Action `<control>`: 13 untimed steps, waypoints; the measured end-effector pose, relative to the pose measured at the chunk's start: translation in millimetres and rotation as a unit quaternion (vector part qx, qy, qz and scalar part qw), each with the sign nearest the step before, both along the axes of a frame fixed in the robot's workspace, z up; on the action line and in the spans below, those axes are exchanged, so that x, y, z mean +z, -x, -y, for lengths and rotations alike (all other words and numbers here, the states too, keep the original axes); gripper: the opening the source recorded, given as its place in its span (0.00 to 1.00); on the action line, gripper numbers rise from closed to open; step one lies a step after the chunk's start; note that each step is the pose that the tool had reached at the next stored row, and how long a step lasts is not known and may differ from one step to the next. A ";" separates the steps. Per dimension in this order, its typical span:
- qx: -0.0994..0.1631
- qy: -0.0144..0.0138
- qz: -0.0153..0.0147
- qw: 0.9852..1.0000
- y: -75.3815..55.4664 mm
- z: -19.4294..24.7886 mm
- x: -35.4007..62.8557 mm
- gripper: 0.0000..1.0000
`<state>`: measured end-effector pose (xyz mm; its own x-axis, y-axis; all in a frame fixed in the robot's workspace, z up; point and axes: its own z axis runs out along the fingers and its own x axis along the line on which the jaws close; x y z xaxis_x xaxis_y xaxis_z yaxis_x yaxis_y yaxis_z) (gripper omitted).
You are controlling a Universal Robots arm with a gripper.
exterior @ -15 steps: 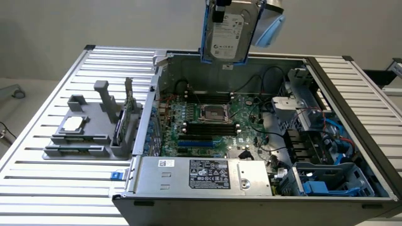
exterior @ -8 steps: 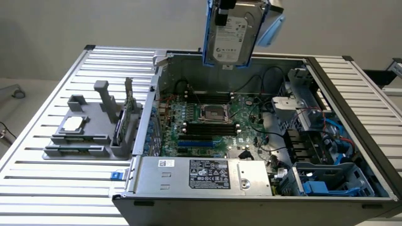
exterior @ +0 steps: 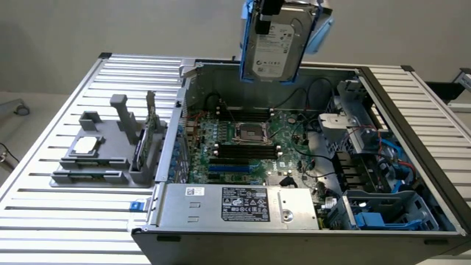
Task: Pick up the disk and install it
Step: 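Pick up the disk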
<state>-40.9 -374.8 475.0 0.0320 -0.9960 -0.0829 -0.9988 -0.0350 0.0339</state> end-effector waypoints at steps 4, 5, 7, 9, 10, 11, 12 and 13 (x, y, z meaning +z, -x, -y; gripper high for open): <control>0.000 -0.001 0.000 1.000 -2.1 7.9 0.0 0.33; 0.000 -0.001 0.000 1.000 -2.8 9.8 0.0 0.33; 0.000 -0.001 0.000 1.000 -4.2 13.9 0.0 0.33; 0.000 -0.001 0.000 1.000 -5.9 17.8 0.0 0.33; 0.000 -0.002 0.000 1.000 -7.1 19.7 0.0 0.33; 0.000 -0.002 0.000 1.000 -8.4 21.6 0.0 0.33; 0.000 -0.002 0.000 1.000 -10.0 23.4 0.0 0.33; 0.000 -0.002 0.000 1.000 -11.8 25.3 0.0 0.33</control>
